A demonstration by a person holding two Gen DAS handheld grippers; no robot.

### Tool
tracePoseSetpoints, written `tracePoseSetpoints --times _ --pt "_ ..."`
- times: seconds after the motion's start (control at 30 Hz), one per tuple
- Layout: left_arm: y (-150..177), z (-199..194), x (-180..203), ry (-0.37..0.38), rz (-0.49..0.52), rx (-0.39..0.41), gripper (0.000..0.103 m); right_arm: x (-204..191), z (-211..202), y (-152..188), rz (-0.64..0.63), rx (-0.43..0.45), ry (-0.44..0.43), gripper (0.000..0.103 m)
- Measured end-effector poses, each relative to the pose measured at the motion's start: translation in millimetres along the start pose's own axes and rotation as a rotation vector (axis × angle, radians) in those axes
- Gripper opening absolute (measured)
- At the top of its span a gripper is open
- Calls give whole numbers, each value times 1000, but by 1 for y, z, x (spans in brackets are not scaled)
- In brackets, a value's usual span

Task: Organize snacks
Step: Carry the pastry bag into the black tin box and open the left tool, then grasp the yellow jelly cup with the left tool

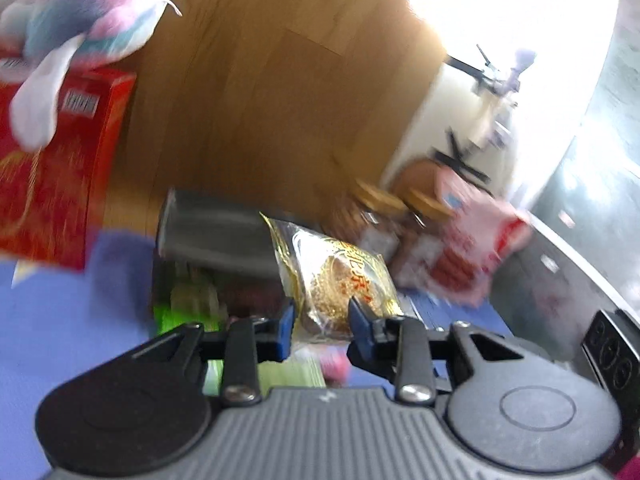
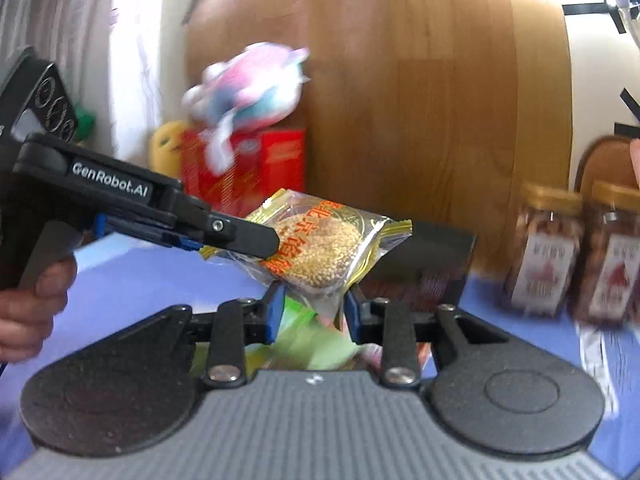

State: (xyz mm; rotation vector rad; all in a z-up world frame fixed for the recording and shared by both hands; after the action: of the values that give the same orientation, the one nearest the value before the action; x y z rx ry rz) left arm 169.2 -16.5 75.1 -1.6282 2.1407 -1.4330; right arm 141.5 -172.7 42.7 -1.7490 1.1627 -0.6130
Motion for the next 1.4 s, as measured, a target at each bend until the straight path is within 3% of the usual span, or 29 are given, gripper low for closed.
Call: tracePoseSetpoints --times 0.17,0.27,0.33,0.4,0.5,0.57,0.6,0.67,0.77,0.87,1.23,1.33,1.4 --pt "-45 61 -32 -53 -42 -24 29 32 60 -19 16 -56 61 35" --pt "-50 90 -49 -74 -85 -64 30 46 84 -16 63 -111 53 38" --pt "-46 100 -57 -92 -94 -81 30 49 83 -13 91 -103 58 46" --pt "-43 98 -58 -91 -82 -67 30 54 77 -11 98 -77 91 46" --pt "-49 74 -62 -94 -76 33 33 64 55 -9 140 -5 113 47" --pt "-54 62 -71 -163 -98 91 49 72 46 -4 168 25 159 50" --pt "-55 60 -79 -216 -122 103 51 77 43 -2 194 30 169 53" --pt "-54 66 -97 -268 -178 70 51 87 41 5 269 15 149 57" --pt "-44 85 -114 -245 -252 -22 51 99 47 16 386 -37 91 58" --pt "-31 100 -113 -274 -263 -78 49 105 56 21 482 -81 23 61" --pt "-6 92 -76 -329 -201 -111 50 98 32 30 452 -79 89 62" --pt "0 87 -78 -287 -246 -105 55 98 28 31 449 -72 82 61" --pt "0 71 -81 -250 -282 -88 55 103 14 28 458 -21 108 61"
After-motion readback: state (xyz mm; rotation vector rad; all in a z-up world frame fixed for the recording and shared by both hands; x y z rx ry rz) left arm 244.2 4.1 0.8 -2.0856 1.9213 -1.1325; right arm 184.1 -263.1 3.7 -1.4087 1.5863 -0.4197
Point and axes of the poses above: each gripper's, at about its wrist camera, not at the fingertips, and z roughly the way its jaws point, x to its right, y to its underside, the point moved 6 cm from there along z, roughly the way its jaws point, and after that the axes turned 9 degrees about -x, right-handed, at the moved point
